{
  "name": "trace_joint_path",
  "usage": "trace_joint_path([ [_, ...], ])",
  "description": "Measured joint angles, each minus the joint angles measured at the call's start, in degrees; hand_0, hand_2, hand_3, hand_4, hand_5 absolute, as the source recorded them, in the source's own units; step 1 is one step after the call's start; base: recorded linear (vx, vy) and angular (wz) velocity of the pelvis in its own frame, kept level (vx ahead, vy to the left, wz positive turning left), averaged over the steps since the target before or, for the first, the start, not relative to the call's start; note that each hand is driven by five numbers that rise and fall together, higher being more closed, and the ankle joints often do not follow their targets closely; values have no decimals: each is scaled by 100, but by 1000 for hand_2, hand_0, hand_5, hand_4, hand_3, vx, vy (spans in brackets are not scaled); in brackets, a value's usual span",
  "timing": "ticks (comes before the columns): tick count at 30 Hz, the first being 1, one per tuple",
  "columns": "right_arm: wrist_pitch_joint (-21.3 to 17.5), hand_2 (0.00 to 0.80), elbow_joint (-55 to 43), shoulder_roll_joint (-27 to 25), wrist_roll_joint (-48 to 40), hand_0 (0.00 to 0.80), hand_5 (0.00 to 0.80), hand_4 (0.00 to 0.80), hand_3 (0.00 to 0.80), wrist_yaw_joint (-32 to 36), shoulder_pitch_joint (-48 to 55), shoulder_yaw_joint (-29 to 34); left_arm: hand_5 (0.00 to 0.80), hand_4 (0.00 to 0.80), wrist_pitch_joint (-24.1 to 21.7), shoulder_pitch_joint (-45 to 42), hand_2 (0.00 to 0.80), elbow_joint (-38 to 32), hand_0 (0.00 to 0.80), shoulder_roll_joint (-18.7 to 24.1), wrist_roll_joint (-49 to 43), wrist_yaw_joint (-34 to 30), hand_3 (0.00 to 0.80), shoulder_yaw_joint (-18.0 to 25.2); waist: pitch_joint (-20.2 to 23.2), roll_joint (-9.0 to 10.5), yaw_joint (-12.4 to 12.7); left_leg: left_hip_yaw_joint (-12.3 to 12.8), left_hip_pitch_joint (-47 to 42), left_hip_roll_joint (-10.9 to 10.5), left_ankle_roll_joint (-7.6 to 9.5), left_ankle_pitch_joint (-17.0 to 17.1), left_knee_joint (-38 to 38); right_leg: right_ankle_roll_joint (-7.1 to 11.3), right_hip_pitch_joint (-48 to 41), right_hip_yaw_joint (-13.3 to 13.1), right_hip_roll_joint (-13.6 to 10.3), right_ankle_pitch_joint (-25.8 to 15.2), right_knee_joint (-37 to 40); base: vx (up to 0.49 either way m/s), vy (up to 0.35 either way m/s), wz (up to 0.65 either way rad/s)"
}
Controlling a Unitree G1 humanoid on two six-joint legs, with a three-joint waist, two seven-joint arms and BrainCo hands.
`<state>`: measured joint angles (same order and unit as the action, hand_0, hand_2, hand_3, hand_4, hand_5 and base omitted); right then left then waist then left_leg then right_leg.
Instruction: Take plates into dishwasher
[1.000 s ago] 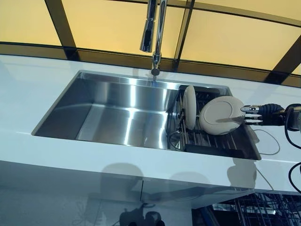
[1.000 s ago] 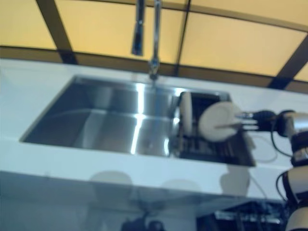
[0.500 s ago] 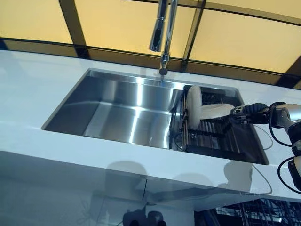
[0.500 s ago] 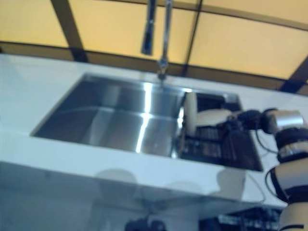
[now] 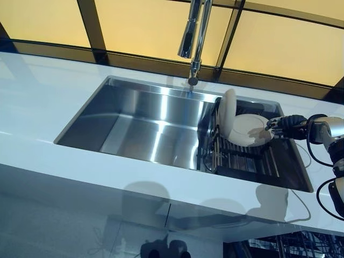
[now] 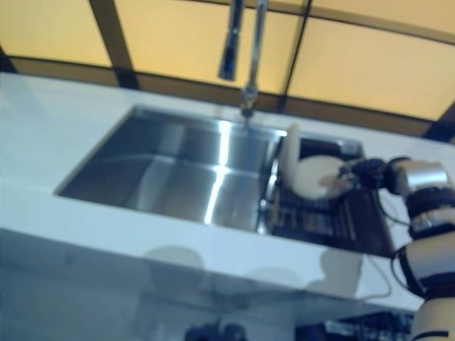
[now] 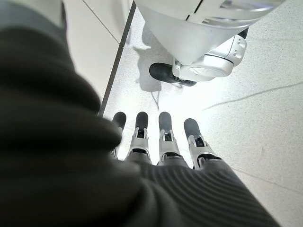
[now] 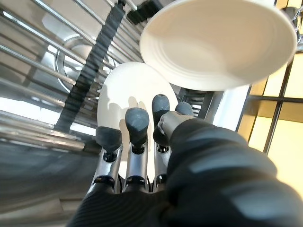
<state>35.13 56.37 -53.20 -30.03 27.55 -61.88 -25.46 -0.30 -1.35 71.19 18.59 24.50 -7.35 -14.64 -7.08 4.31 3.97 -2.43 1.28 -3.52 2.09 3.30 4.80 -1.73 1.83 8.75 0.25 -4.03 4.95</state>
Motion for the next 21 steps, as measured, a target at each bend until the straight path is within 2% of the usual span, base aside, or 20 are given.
trace_joint_path([
  [7, -51, 800, -3, 0, -49, 800, 800, 800, 800, -230, 0, 1, 0, 0, 4, 3, 0, -39, 0, 4, 0, 1, 0, -3, -54, 30, -1, 5, -10, 1, 0, 0, 0, 0, -7, -5, 1, 0, 0, 0, 0, 0],
  [10, -344, 800, -29, -1, 9, 800, 800, 800, 800, -420, -20, -2, 0, 0, 16, 5, 0, -41, 0, 4, 0, 1, 0, -7, -83, 30, -1, 8, -11, 0, 0, 0, 1, 0, -6, -9, 0, 0, 0, 0, 0, 0],
  [11, -454, 709, -59, -2, 65, 709, 709, 709, 709, -487, -56, -8, 0, 0, 18, 5, 0, -47, 0, 5, 0, 2, 0, -8, -93, 29, -3, 9, -11, 1, 0, 0, 1, 0, -6, -10, 0, 0, 0, 0, 0, 0],
  [12, -582, 113, -130, -8, 228, 113, 113, 113, 113, -568, -95, -35, 0, 0, 21, 4, 0, -50, 0, 5, 0, 3, 0, -9, -103, 26, -7, 10, -12, 1, 0, 0, 1, 0, -6, -10, 1, 0, 0, 0, 0, 0],
  [13, -642, 113, -161, -16, 292, 113, 113, 113, 113, -608, -119, -38, 0, 0, 23, 5, 0, -53, 0, 5, 0, 3, 0, -9, -107, 25, -8, 10, -12, 1, 0, 0, 1, 0, -6, -11, 1, 0, 0, 0, 0, 0],
  [14, -793, 0, -233, -49, 470, 0, 0, 0, 0, -703, -225, -131, 0, 0, 32, 4, 0, -77, 0, 5, 0, 4, 0, -10, -114, 25, -7, 10, -12, 2, 0, 0, 1, 0, -6, -11, 2, 0, 0, 0, 0, 0],
  [17, -1096, 0, -468, -149, 694, 0, 0, 0, 0, -874, -481, -417, 0, 0, 73, 2, 0, -146, 0, 6, 0, 4, 0, -12, -123, 21, -4, 11, -16, 3, 0, 1, 1, 0, -9, -12, 3, 0, 0, 0, 0, 0],
  [21, -1782, 0, -887, -293, 1317, 0, 0, 0, 0, -1330, -792, -934, 0, 0, 114, 1, 0, -251, 0, 21, 0, 3, 0, -12, -125, 19, -2, 10, -31, 3, 0, 1, 2, 0, -20, -13, 2, 0, 0, 0, 0, 0],
])
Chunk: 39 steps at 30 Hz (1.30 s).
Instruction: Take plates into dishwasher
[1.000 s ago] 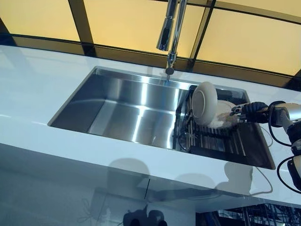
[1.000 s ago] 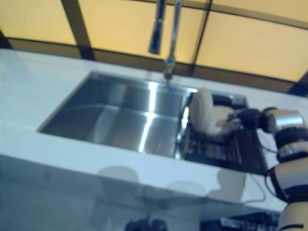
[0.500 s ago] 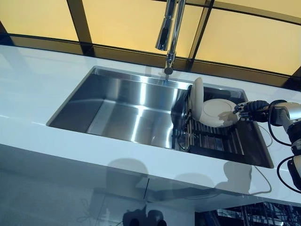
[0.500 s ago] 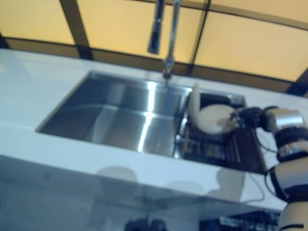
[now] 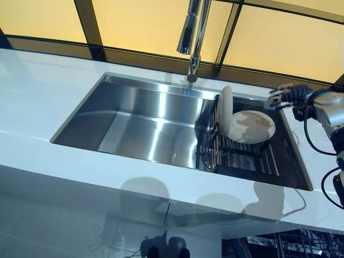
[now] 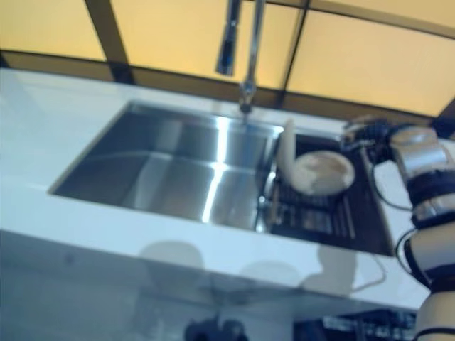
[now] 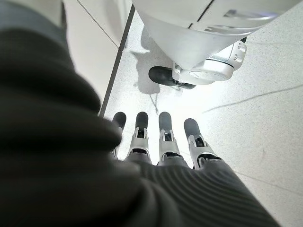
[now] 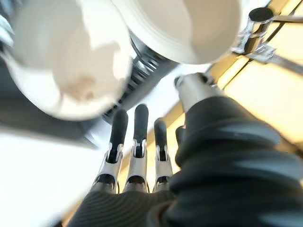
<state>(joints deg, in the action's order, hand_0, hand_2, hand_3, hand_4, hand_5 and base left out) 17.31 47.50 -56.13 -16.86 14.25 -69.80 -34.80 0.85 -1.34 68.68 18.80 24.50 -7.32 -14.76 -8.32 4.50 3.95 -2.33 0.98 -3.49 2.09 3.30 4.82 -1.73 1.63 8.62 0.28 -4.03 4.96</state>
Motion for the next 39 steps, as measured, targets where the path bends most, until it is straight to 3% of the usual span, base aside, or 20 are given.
trace_joint_path([
  [5, -620, 0, -690, -241, 1154, 0, 0, 0, 0, -782, -301, -544, 0, 0, 15, -21, 0, -86, 0, 11, 0, -1, 0, -2, -3, -5, 3, -14, -4, -1, 0, 0, 1, 0, -4, 0, 0, 0, 0, 0, 0, 0],
  [8, -953, 0, -1158, -385, 2327, 0, 0, 0, 0, -1281, -493, -895, 0, 0, 86, -34, 0, -248, 0, 23, 1, 0, 0, -3, -5, -8, 12, -22, -2, -1, 0, 0, 1, 1, -5, 3, -1, 1, 0, 0, 0, 0],
  [17, -1604, 0, -2016, -711, 5077, 0, 0, 0, 0, -1861, -606, -1853, 0, 0, 221, -35, 0, -460, 0, 27, 149, 71, 0, -31, -4, -10, 27, -154, 144, -6, -13, 18, -6, 19, 76, 134, -7, 16, 0, -6, 4, 7],
  [25, -1881, 0, -1996, -812, 5654, 0, 0, 0, 0, -2076, -607, -2255, 0, 0, 216, -53, 0, -460, 0, 31, 160, 69, 0, -31, -3, -9, 34, -256, 287, -22, -16, 69, -7, 22, 197, 146, -17, 19, -1, -7, -4, 7],
  [39, -2215, 0, -1936, -814, 6018, 0, 0, 0, 0, -2229, -591, -2267, 0, 0, 105, -44, 0, -460, 0, 32, 302, 66, 0, -28, -1, -5, 20, -261, 378, -21, -22, 80, -6, 25, 286, 146, -17, 19, -1, 0, 0, 0],
])
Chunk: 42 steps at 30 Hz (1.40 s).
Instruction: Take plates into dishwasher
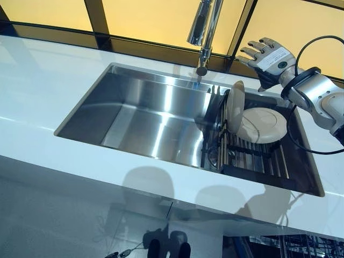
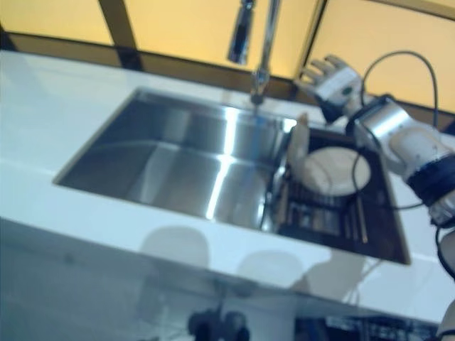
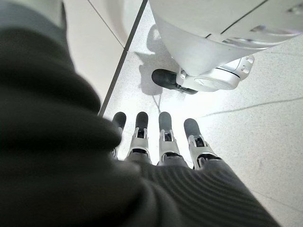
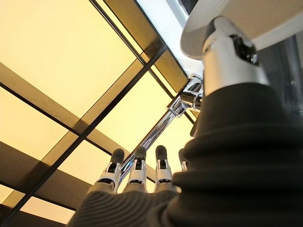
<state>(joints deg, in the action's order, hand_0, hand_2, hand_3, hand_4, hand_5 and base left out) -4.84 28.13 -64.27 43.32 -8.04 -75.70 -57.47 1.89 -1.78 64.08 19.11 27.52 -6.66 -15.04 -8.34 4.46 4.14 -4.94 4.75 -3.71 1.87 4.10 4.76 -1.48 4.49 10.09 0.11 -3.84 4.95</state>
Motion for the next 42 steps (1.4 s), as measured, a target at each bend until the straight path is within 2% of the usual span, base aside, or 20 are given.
trace_joint_path([
  [32, -452, 0, -96, 150, 53, 0, 0, 0, 0, 294, 616, 9, 0, 0, -125, -2, 0, 9, 0, -8, 24, -8, 0, 46, -3, -2, 8, 7, 79, -4, 2, 4, -1, -1, 74, 0, -4, -2, 1, 0, 0, 0],
  [36, -514, 173, -97, 259, 99, 173, 173, 173, 173, 397, 616, 9, 0, 0, -143, -8, 0, 13, 0, -9, 24, -11, 0, 48, -3, -3, 9, 7, 79, -4, 2, 4, -1, -1, 75, 0, -4, -2, 1, 0, 0, 0],
  [37, -515, 257, -97, 280, 101, 257, 257, 257, 257, 417, 618, 9, 0, 0, -151, -8, 0, 13, 0, -9, 24, -11, 0, 48, -3, -3, 10, 7, 79, -4, 1, 4, -1, -1, 75, 0, -4, -2, 1, 0, 0, 0],
  [39, -520, 800, -104, 288, 113, 800, 800, 800, 800, 433, 619, 16, 0, 0, -168, -7, 0, 11, 0, -9, 24, -11, 0, 48, -4, -3, 15, 9, 81, -4, 1, 4, 0, -1, 77, 0, -5, -1, 1, 0, 0, 0],
  [42, -520, 800, -106, 285, 298, 800, 800, 800, 800, 446, 617, 66, 0, 0, -175, -8, 0, 10, 0, -9, 24, -11, 0, 48, -4, -3, 42, 10, 81, -5, 1, 4, 0, 0, 77, 0, -6, -1, 1, 0, 0, 0],
])
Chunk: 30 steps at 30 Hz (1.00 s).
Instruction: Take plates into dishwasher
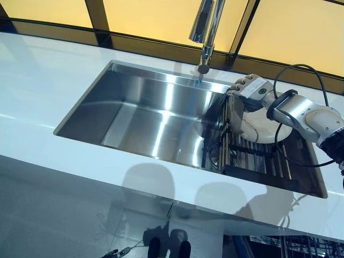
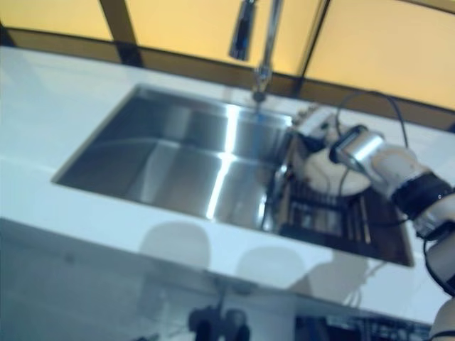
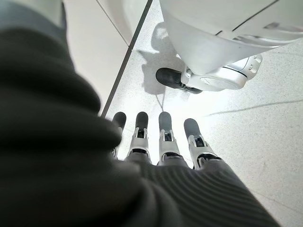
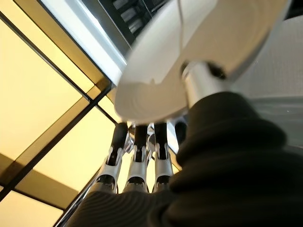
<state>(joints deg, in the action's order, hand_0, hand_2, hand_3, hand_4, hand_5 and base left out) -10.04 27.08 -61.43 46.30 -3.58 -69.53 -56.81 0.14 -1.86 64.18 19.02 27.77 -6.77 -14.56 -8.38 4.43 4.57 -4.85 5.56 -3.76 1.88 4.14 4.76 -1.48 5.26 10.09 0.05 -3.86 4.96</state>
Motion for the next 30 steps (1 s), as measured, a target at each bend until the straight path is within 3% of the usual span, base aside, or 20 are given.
trace_joint_path([
  [17, -228, 800, 132, -67, 426, 800, 800, 800, 800, -150, 18, -14, 0, 0, -2, -18, 0, -14, 0, 0, 0, -38, 0, 0, -10, 4, 99, 2, 4, 0, 0, 0, 1, 0, 7, -1, 0, 0, 0, 0, 0, 0],
  [25, -228, 800, 117, -387, 354, 800, 800, 800, 800, -285, -54, -17, 0, 0, 10, -18, 0, -43, 0, 0, 0, -37, 0, 0, -12, 16, 93, 11, -2, 0, 0, 0, 2, 0, 3, -6, 0, 0, -1, 0, 0, 0],
  [30, -214, 800, 188, -678, -135, 800, 800, 800, 800, -324, -272, -17, 0, 0, 17, -15, 0, -76, 0, 0, -2, -36, 0, 0, -12, 23, 44, 38, -90, 2, 1, -1, 8, 1, -66, -31, 2, 0, -2, 3, 4, -1],
])
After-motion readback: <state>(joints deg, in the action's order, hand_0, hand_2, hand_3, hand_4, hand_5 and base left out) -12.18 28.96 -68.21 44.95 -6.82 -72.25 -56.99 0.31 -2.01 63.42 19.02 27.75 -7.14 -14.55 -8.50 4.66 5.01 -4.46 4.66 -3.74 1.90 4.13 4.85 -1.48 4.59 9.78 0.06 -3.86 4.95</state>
